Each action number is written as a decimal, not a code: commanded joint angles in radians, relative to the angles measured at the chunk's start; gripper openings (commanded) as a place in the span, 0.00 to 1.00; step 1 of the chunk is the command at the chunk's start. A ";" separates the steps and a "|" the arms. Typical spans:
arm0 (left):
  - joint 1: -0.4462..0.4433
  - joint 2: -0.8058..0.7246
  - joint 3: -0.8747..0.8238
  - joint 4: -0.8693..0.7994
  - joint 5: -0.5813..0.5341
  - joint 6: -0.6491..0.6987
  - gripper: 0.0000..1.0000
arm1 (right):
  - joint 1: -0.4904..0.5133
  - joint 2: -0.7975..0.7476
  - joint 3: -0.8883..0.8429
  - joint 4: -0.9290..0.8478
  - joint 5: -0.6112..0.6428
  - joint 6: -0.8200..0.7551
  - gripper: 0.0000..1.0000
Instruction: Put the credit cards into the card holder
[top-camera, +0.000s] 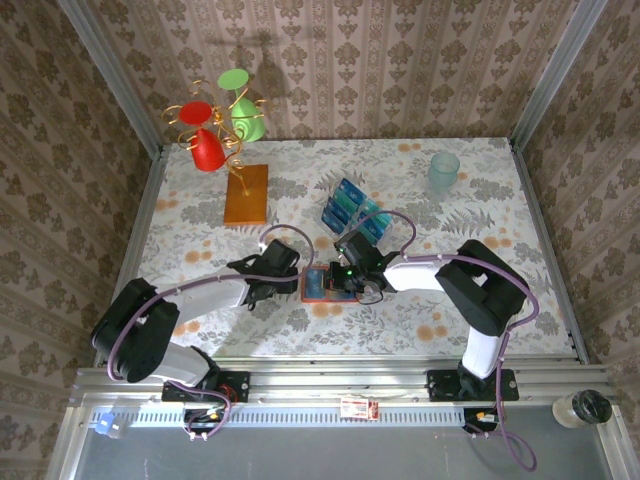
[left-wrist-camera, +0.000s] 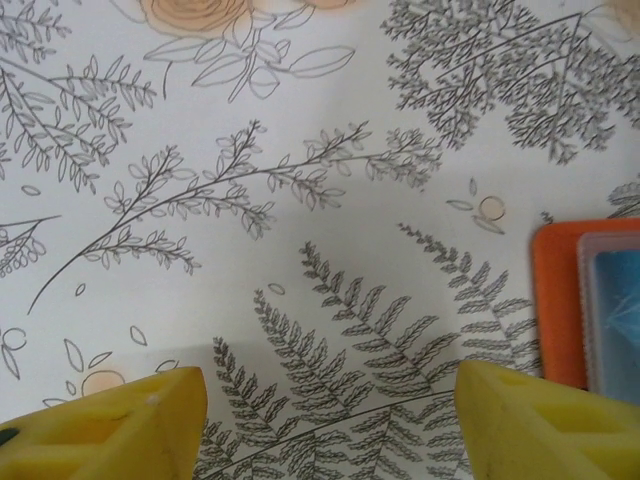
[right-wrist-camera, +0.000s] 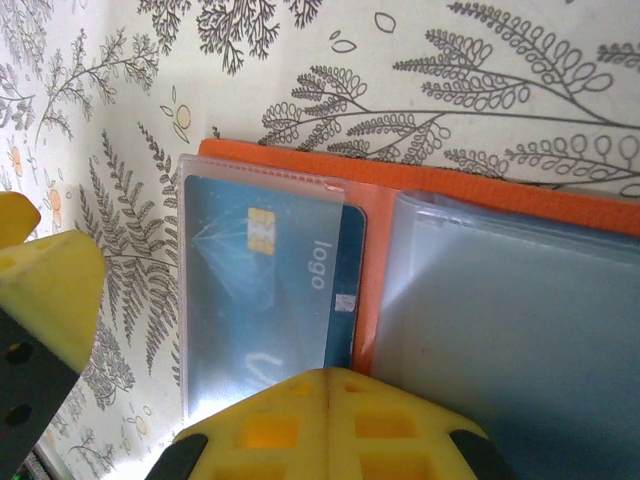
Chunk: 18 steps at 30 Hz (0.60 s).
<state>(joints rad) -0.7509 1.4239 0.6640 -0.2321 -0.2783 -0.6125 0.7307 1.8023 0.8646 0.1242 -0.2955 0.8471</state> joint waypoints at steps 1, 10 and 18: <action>-0.007 -0.011 0.045 -0.005 0.024 0.016 0.68 | 0.008 0.043 0.002 -0.002 -0.007 0.034 0.02; -0.060 -0.008 0.093 0.018 0.048 -0.030 0.68 | 0.000 -0.018 0.005 -0.003 -0.016 0.040 0.02; -0.080 -0.012 0.131 0.028 0.059 -0.054 0.68 | -0.042 -0.113 -0.003 -0.056 -0.008 0.012 0.03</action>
<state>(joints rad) -0.8207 1.4239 0.7540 -0.2131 -0.2310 -0.6376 0.7071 1.7405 0.8646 0.1093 -0.3038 0.8715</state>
